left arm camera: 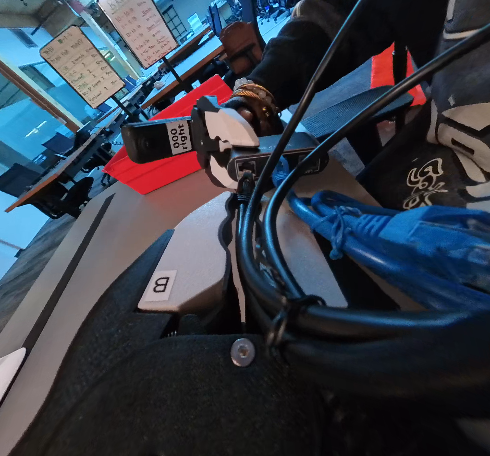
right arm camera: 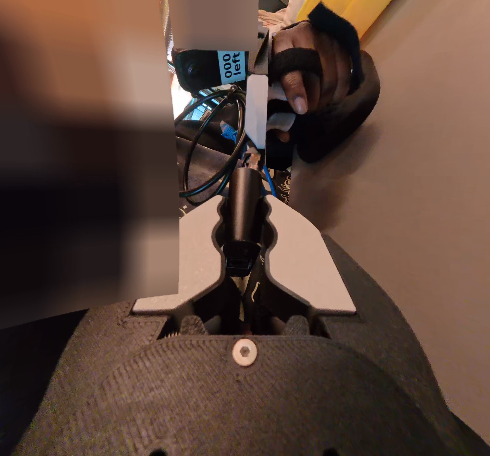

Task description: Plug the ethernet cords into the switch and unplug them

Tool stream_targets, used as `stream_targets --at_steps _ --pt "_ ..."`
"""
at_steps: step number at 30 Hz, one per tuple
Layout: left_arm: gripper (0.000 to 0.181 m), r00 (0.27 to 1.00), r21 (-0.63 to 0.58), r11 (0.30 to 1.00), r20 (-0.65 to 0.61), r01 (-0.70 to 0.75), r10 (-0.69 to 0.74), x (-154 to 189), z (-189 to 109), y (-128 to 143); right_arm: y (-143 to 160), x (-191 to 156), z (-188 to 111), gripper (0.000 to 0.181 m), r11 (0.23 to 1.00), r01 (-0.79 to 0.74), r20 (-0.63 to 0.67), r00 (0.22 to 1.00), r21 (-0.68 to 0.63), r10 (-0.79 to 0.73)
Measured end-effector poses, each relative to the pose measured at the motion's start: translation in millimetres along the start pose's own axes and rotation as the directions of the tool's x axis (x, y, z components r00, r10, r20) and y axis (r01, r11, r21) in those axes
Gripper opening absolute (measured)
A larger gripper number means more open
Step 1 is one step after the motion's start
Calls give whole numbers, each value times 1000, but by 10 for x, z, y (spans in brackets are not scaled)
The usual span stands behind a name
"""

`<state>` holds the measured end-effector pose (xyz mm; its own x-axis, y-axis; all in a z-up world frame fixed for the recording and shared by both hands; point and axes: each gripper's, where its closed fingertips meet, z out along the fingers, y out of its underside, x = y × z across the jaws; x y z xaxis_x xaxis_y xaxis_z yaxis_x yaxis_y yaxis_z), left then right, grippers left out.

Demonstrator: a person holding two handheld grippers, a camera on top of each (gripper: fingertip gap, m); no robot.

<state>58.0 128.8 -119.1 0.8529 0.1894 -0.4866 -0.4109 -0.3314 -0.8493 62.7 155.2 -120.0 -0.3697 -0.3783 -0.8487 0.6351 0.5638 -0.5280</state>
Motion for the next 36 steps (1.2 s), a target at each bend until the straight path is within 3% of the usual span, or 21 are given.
stream_targets --at_steps 12,19,26,36 --pt "11 993 -11 993 39 114 -114 -44 2 29 -54 68 -14 24 997 -2 -69 998 81 8" --pt "11 962 45 962 -53 269 -266 4 1 -22 -86 22 -18 24 987 31 -79 997 160 -19" --pt "11 973 23 973 -1 232 -232 -37 31 13 -47 49 -25 25 988 1 -87 996 154 13" --pt "11 982 61 980 -18 190 -190 2 5 -38 -57 25 5 24 986 -33 -55 998 166 42"
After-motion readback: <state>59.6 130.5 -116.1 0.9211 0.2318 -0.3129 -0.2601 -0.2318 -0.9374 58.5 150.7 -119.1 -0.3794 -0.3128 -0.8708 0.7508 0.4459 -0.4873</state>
